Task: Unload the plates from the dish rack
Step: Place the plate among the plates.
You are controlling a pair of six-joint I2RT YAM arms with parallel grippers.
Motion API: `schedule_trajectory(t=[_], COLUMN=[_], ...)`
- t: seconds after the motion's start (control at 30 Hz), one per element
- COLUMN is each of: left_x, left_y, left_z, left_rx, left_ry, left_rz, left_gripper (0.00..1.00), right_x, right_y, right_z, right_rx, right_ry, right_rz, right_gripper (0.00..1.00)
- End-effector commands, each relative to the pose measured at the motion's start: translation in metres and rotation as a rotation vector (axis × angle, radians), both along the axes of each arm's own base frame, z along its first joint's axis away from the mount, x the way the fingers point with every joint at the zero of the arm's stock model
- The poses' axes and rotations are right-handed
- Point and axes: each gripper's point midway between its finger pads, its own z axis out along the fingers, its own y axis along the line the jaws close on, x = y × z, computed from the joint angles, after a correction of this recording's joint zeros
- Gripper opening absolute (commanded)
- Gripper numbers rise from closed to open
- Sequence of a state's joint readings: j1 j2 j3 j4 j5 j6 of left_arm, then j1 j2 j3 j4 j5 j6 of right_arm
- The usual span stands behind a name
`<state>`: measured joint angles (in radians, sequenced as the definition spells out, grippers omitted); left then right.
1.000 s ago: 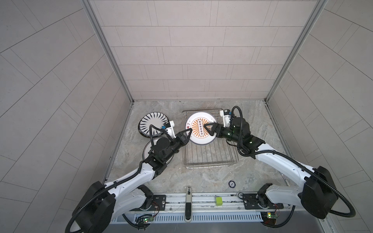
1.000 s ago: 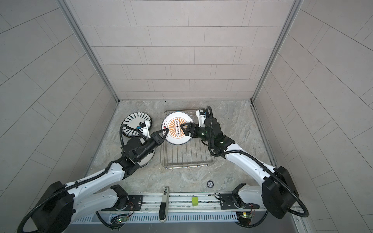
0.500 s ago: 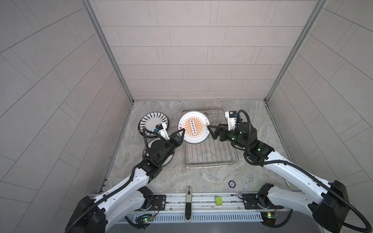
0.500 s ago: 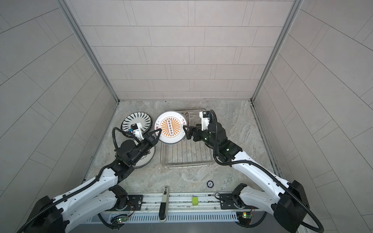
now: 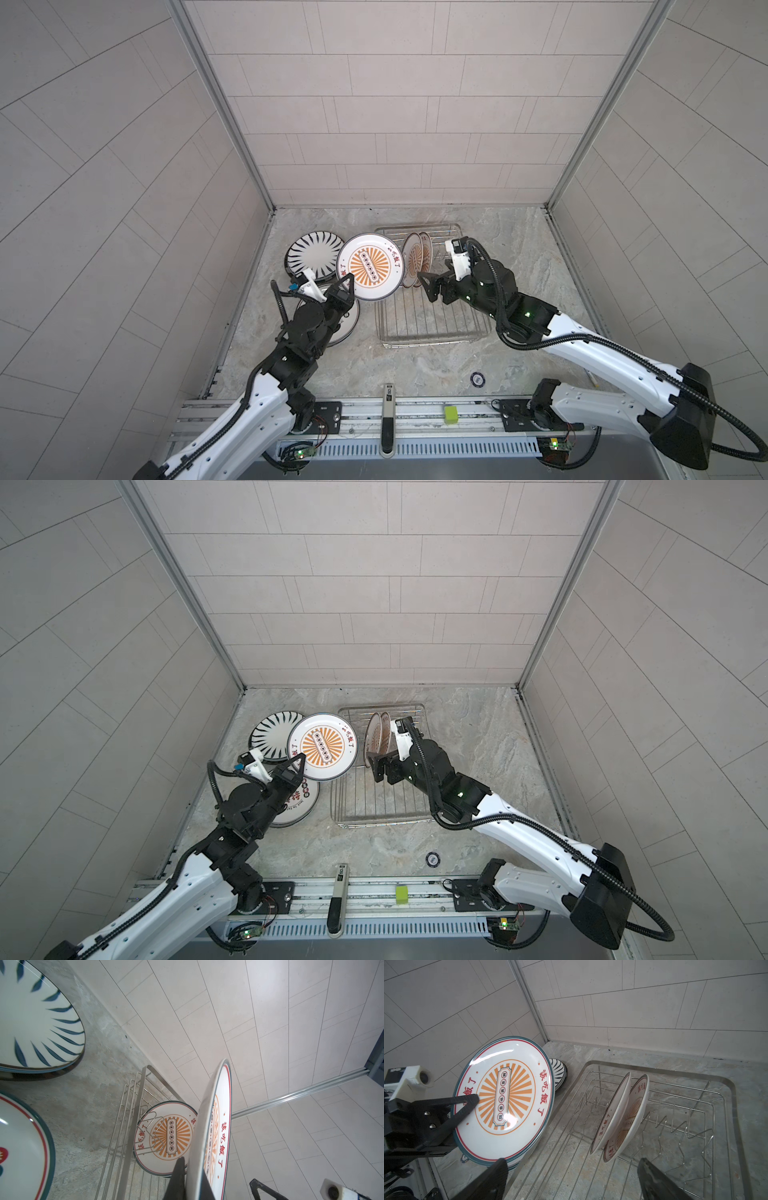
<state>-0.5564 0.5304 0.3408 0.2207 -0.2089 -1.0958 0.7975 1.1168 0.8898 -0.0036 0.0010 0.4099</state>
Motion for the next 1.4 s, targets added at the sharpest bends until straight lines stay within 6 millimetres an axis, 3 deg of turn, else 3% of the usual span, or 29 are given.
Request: schedule_trajectory(t=[0.0, 0.4, 0.67, 0.8, 1.03, 1.2, 1.23, 1.37], left_x=[-0.007, -0.028, -0.014, -0.002, -0.003, -0.001, -0.005, -0.011], left_y=[0.028, 0.082, 0.088, 0.093, 0.110, 0.114, 0.115, 0.118], left_z=[0.000, -0.019, -0.036, -0.052, -0.075, -0.094, -0.107, -0.123], left_rx=[-0.009, 0.050, 0.046, 0.007, -0.005, -0.051, -0.043, -0.041], left_ry=[0.006, 0.124, 0.221, 0.270, 0.317, 0.359, 0.383, 0.419], left_rz=[0.120, 0.352, 0.347, 0.347, 0.407, 0.406, 0.415, 0.430], left_gripper=[0.00, 0.00, 0.00, 0.00, 0.00, 0.00, 0.00, 0.00], right_x=[-0.002, -0.023, 0.004, 0.000, -0.010, -0.007, -0.006, -0.003], right_y=[0.017, 0.084, 0.098, 0.120, 0.159, 0.173, 0.176, 0.183], right_z=[0.017, 0.015, -0.014, -0.022, -0.038, -0.049, -0.051, -0.057], right_rx=[0.026, -0.148, -0.273, -0.263, -0.276, -0.312, -0.318, -0.339], right_ry=[-0.074, -0.143, -0.054, -0.035, 0.020, 0.052, 0.058, 0.073], right_rz=[0.055, 0.226, 0.135, 0.227, 0.399, 0.427, 0.433, 0.444], right_gripper=[0.99, 0.99, 1.00, 1.00, 0.98, 0.98, 0.98, 0.97])
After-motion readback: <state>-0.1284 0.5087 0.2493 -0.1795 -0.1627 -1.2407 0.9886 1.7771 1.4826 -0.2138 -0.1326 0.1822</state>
